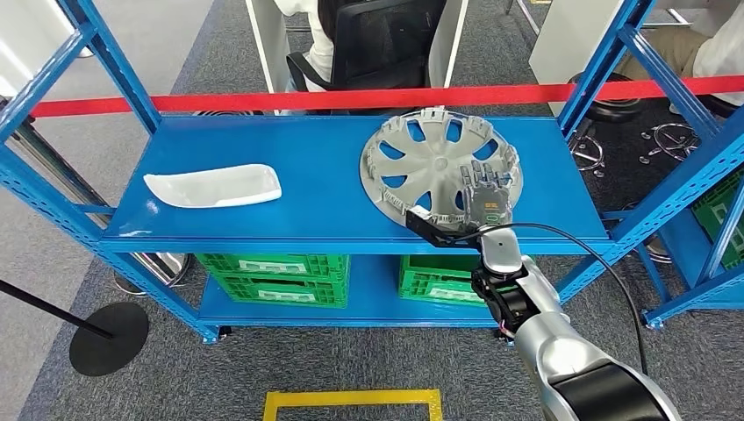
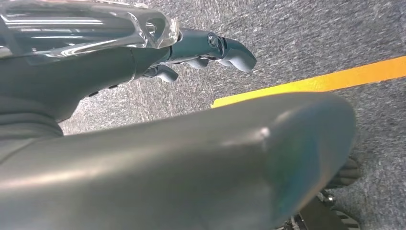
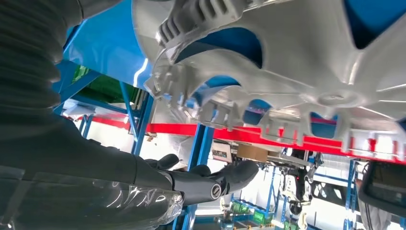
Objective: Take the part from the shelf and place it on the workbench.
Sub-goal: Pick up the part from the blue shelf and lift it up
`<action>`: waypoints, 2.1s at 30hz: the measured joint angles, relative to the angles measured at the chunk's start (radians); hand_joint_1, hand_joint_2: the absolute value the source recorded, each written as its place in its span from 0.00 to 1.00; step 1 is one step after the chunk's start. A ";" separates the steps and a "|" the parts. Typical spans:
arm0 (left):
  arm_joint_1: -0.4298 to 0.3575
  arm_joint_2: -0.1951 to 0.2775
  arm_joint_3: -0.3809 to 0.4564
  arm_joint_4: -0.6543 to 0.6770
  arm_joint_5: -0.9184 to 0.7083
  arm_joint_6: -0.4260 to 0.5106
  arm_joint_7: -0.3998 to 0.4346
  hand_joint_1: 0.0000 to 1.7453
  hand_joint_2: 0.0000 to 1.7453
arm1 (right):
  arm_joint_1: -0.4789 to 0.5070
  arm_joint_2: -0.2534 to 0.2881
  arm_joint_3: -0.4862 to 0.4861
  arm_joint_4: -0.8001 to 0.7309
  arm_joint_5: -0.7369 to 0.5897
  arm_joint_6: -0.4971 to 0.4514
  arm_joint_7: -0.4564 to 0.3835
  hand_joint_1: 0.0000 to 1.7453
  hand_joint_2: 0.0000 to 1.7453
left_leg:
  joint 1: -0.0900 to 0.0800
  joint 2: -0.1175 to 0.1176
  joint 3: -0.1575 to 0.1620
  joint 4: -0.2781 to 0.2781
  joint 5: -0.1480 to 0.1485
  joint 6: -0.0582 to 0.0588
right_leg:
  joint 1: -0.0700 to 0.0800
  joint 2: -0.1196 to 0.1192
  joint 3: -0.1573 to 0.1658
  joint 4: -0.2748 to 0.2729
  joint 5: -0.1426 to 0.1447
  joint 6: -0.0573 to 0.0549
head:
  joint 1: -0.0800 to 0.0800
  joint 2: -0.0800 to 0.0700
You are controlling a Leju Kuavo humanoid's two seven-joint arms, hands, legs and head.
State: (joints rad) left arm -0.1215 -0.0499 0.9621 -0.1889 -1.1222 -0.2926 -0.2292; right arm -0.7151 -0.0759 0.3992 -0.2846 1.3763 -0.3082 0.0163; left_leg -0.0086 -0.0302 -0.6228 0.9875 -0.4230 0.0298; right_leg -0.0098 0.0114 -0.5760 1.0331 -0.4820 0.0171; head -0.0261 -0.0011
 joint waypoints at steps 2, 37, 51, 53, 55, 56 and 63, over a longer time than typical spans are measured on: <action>0.000 0.001 0.000 0.000 0.001 0.000 0.001 0.00 0.00 | -0.003 -0.001 -0.002 0.001 -0.002 0.000 -0.003 0.00 1.00 | -0.002 -0.002 -0.001 0.004 -0.005 -0.001 | 0.002 0.001 0.010 -0.028 0.005 -0.003 | -0.003 0.000; -0.010 -0.003 -0.001 0.000 0.027 0.008 0.006 0.00 0.00 | -0.091 0.004 -0.022 -0.092 -0.073 0.085 -0.179 0.00 1.00 | -0.001 0.002 0.005 -0.001 -0.009 -0.010 | 0.004 0.006 0.016 -0.030 -0.002 -0.011 | -0.002 0.000; -0.012 0.002 -0.001 0.000 0.028 0.010 0.003 0.00 0.00 | -0.007 -0.044 0.023 -0.156 -0.145 0.262 -0.247 0.00 1.00 | -0.001 0.001 0.006 -0.001 -0.009 -0.009 | 0.004 0.005 0.017 -0.031 -0.002 -0.011 | -0.002 0.000; -0.010 0.005 -0.001 0.000 0.032 0.010 0.003 0.00 0.00 | 0.012 -0.067 0.033 -0.157 -0.149 0.277 -0.254 0.00 1.00 | -0.001 0.001 0.006 -0.001 -0.009 -0.009 | 0.004 0.004 0.017 -0.031 -0.002 -0.010 | -0.002 0.000; -0.009 0.009 -0.001 0.000 0.033 0.010 0.003 0.00 0.00 | 0.024 -0.086 0.038 -0.160 -0.153 0.284 -0.256 0.00 1.00 | -0.001 0.001 0.006 -0.001 -0.009 -0.009 | 0.004 0.005 0.018 -0.031 -0.002 -0.010 | -0.002 0.000; -0.008 0.010 -0.001 0.000 0.034 0.010 0.003 0.00 0.00 | 0.027 -0.094 0.041 -0.163 -0.154 0.286 -0.257 0.00 1.00 | -0.001 0.001 0.006 -0.001 -0.009 -0.009 | 0.004 0.005 0.018 -0.031 -0.002 -0.010 | -0.002 0.000; -0.008 0.011 -0.001 0.000 0.034 0.011 0.003 0.00 0.00 | 0.035 -0.117 0.056 -0.175 -0.158 0.293 -0.257 0.00 1.00 | -0.001 0.002 0.008 -0.001 -0.009 -0.010 | 0.004 0.005 0.019 -0.031 -0.002 -0.010 | -0.002 0.000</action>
State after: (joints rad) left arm -0.1294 -0.0385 0.9609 -0.1888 -1.0883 -0.2819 -0.2262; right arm -0.6798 -0.1925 0.4553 -0.4596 1.2179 -0.0156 -0.2411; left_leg -0.0099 -0.0286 -0.6144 0.9862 -0.4324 0.0202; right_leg -0.0059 0.0164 -0.5567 1.0020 -0.4841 0.0066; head -0.0283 -0.0011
